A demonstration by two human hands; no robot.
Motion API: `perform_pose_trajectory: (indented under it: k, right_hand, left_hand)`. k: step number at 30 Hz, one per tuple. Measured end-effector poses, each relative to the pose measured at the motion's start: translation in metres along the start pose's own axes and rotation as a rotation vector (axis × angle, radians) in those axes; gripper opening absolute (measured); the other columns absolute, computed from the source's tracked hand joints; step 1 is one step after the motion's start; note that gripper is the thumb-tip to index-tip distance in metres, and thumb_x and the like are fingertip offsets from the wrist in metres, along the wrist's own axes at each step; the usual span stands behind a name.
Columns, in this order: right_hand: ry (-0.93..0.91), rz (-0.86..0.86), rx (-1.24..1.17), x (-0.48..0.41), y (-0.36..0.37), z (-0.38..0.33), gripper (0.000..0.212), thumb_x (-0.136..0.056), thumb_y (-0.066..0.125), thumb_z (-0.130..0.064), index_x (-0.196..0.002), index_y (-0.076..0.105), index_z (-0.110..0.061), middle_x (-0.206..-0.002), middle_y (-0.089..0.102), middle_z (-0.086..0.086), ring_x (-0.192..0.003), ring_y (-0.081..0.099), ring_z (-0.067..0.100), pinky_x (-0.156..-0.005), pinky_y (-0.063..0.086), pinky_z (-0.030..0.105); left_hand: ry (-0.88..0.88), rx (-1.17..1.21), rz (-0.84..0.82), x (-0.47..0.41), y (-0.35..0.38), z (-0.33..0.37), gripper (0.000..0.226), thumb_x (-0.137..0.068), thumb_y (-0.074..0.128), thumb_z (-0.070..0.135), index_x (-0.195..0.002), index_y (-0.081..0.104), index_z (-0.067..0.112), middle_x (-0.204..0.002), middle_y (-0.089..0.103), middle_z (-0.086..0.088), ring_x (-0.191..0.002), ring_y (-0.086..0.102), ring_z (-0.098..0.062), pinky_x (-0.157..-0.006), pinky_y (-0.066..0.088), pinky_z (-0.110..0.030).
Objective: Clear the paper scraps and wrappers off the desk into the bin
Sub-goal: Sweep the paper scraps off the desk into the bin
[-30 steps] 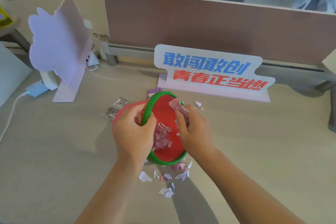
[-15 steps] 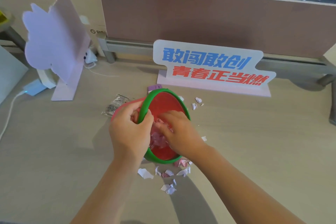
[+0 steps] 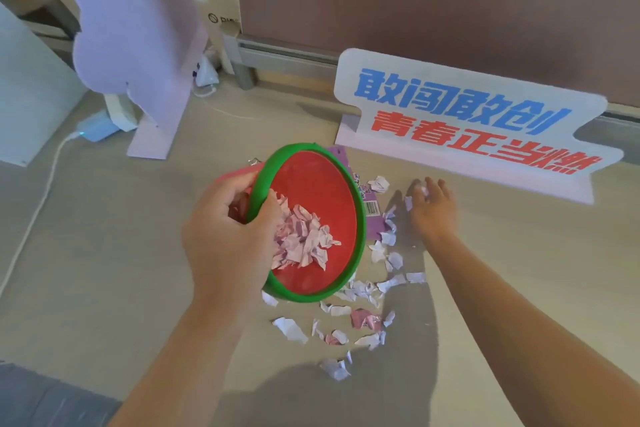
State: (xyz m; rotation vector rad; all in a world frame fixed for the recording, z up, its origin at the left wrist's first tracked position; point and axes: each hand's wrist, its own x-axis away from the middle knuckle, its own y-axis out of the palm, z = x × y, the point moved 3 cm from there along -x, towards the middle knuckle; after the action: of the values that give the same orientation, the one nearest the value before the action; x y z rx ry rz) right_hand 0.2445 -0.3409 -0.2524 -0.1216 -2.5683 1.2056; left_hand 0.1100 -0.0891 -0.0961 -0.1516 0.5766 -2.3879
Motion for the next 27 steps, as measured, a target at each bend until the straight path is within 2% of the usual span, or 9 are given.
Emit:
perform_pose_trajectory:
  k: [4,6,11,13,15,18,22,24,27]
  right_hand:
    - [-0.146,-0.09,0.161,-0.012,0.036,-0.011,0.031,-0.09,0.032,-0.035,-0.114,0.048,-0.021,-0.125,0.045,0.006,-0.126,0.032,0.033,-0.103,0.02,0.056]
    - [-0.215,-0.163,0.204,-0.008,0.053,-0.019,0.038,-0.086,0.029,-0.045,-0.117,0.044,-0.029,-0.128,0.043,0.003,-0.13,0.028,0.03,-0.107,0.013,0.063]
    - [-0.444,-0.3,0.371,0.015,0.074,-0.018,0.059,-0.089,0.032,-0.057,-0.143,0.024,-0.032,-0.156,0.016,0.002,-0.145,0.004,0.023,-0.115,-0.002,0.05]
    - [-0.484,-0.284,0.409,0.026,0.074,-0.012,0.061,-0.09,0.035,-0.056,-0.143,0.025,-0.028,-0.156,0.018,0.002,-0.144,0.007,0.023,-0.117,0.004,0.044]
    - [-0.511,-0.223,0.372,0.036,0.068,-0.006,0.054,-0.091,0.04,-0.051,-0.136,0.039,-0.022,-0.149,0.032,0.004,-0.138,0.023,0.026,-0.114,0.02,0.042]
    - [-0.524,-0.11,0.353,0.047,0.059,0.006,0.041,-0.091,0.044,-0.044,-0.117,0.057,-0.015,-0.127,0.053,0.01,-0.115,0.047,0.032,-0.096,0.04,0.043]
    - [-0.474,-0.013,0.279,0.048,0.051,0.015,0.037,-0.088,0.039,-0.033,-0.087,0.064,-0.005,-0.093,0.062,0.018,-0.076,0.06,0.038,-0.068,0.05,0.04]
    - [-0.452,-0.044,0.295,0.043,0.05,0.016,0.032,-0.091,0.042,-0.026,-0.088,0.063,-0.001,-0.09,0.06,0.02,-0.071,0.061,0.041,-0.063,0.051,0.041]
    - [-0.357,-0.112,0.295,0.033,0.046,0.016,0.029,-0.098,0.037,-0.023,-0.106,0.056,-0.002,-0.108,0.054,0.018,-0.085,0.057,0.041,-0.072,0.048,0.043]
  left_hand:
    - [-0.047,-0.028,0.06,-0.007,-0.007,-0.009,0.027,-0.077,0.068,0.021,-0.085,0.065,0.046,-0.08,0.07,0.013,-0.074,0.063,-0.007,-0.067,0.048,-0.015]
    - [-0.06,-0.037,0.08,-0.009,-0.01,-0.012,0.027,-0.076,0.068,0.023,-0.083,0.064,0.049,-0.078,0.069,0.018,-0.074,0.064,-0.007,-0.068,0.05,-0.019]
    - [-0.078,-0.054,0.096,-0.01,-0.013,-0.013,0.024,-0.079,0.069,0.02,-0.094,0.068,0.038,-0.077,0.067,0.019,-0.07,0.06,0.0,-0.062,0.044,-0.005]
    - [-0.081,-0.054,0.104,-0.01,-0.013,-0.012,0.023,-0.079,0.069,0.02,-0.095,0.069,0.035,-0.077,0.067,0.015,-0.068,0.059,0.0,-0.06,0.042,-0.004]
    - [-0.082,-0.047,0.104,-0.009,-0.012,-0.01,0.023,-0.079,0.069,0.019,-0.092,0.068,0.037,-0.072,0.067,0.015,-0.065,0.057,0.002,-0.059,0.041,-0.004]
    - [-0.068,-0.059,0.096,-0.006,-0.011,-0.008,0.025,-0.079,0.069,0.019,-0.084,0.065,0.043,-0.072,0.067,0.02,-0.065,0.057,0.0,-0.06,0.043,-0.006]
    - [-0.054,-0.074,0.089,0.0,-0.011,-0.005,0.022,-0.08,0.069,0.019,-0.091,0.067,0.038,-0.076,0.067,0.016,-0.072,0.062,-0.008,-0.064,0.046,-0.015]
    - [-0.043,-0.078,0.078,0.003,-0.011,-0.003,0.022,-0.08,0.069,0.019,-0.092,0.067,0.038,-0.078,0.068,0.016,-0.074,0.063,-0.008,-0.067,0.047,-0.019]
    - [-0.029,-0.073,0.068,0.008,-0.013,-0.002,0.022,-0.079,0.069,0.02,-0.092,0.068,0.037,-0.076,0.068,0.014,-0.071,0.062,-0.008,-0.066,0.048,-0.021]
